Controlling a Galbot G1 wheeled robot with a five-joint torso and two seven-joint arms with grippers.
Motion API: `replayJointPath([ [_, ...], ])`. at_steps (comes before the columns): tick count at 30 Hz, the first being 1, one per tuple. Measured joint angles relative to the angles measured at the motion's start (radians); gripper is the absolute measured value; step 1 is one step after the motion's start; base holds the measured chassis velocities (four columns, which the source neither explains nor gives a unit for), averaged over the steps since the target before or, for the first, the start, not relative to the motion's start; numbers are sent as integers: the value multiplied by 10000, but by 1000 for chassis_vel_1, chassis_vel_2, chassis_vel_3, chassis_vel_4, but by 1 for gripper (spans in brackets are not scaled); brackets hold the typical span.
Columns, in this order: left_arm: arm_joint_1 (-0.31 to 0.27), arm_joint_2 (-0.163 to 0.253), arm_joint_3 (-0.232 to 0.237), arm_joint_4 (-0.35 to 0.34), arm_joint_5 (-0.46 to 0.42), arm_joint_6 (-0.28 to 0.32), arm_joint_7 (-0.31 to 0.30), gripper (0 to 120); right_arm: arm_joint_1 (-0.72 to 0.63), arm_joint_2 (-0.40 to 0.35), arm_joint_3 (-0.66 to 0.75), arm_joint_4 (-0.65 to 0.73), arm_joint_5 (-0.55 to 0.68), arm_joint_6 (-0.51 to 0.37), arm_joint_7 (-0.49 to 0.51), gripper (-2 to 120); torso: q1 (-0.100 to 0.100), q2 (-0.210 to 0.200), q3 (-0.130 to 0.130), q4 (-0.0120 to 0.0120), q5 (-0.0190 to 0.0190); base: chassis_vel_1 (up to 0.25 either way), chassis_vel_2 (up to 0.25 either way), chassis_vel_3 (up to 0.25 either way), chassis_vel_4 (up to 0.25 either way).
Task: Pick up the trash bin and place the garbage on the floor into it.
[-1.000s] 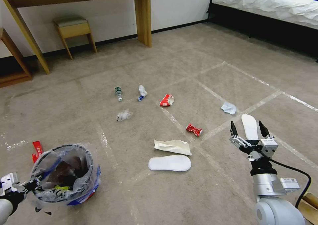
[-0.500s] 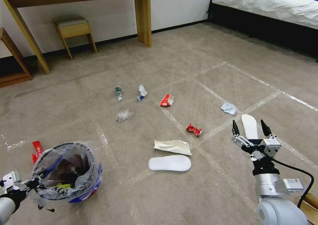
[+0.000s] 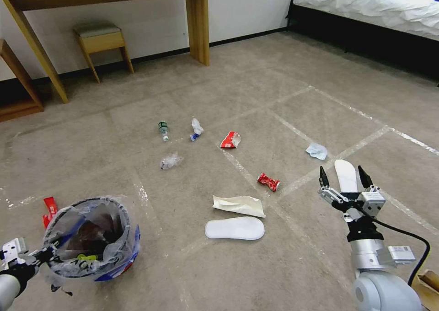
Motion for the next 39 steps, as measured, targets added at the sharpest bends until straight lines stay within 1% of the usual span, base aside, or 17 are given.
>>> replayJointPath([
  [12, -63, -17, 32, 90, 24, -4, 1, 1, 34, -30, -43, -62, -34, -12, -64, 100, 0, 0, -1, 0, 0, 0, 0, 0, 0],
  [28, 16, 36, 39, 70, 29, -9, 5, 1, 206, -74, -162, -198, -218, 36, -19, 100, 0, 0, 0, 0, 0, -61, 55, 55, -53],
  [33, 64, 70, 32, 83, 29, -14, 25, 1, 222, -312, -310, -209, -91, -65, 53, 100, 0, 0, 0, 0, 0, 0, 0, 0, 0],
  [34, 78, 86, 30, 86, 29, -16, 31, 1, 228, -516, -404, -206, 105, -303, 232, 100, 0, 0, 0, 0, 0, 0, 0, 0, 0],
  [35, 78, 86, 30, 86, 29, -16, 31, 1, 228, -516, -404, -206, 105, -303, 232, 100, 0, 0, 0, 0, 0, 0, 0, 0, 0],
  [36, 96, 98, 26, 87, 29, -18, 32, 1, 229, -765, -512, -135, 508, -692, 487, 100, 0, 0, 0, 0, 1, 0, 0, 0, 0],
  [38, 120, 111, 23, 94, 32, -23, 34, 1, 212, -1492, -765, 145, 1852, -2015, 1154, 100, 0, 0, -1, -1, 3, 0, 0, 0, 0],
  [39, 120, 111, 23, 94, 32, -23, 34, 1, 212, -1492, -765, 145, 1852, -2015, 1154, 100, 0, 0, -1, -1, 3, 0, 0, 0, 0],
])
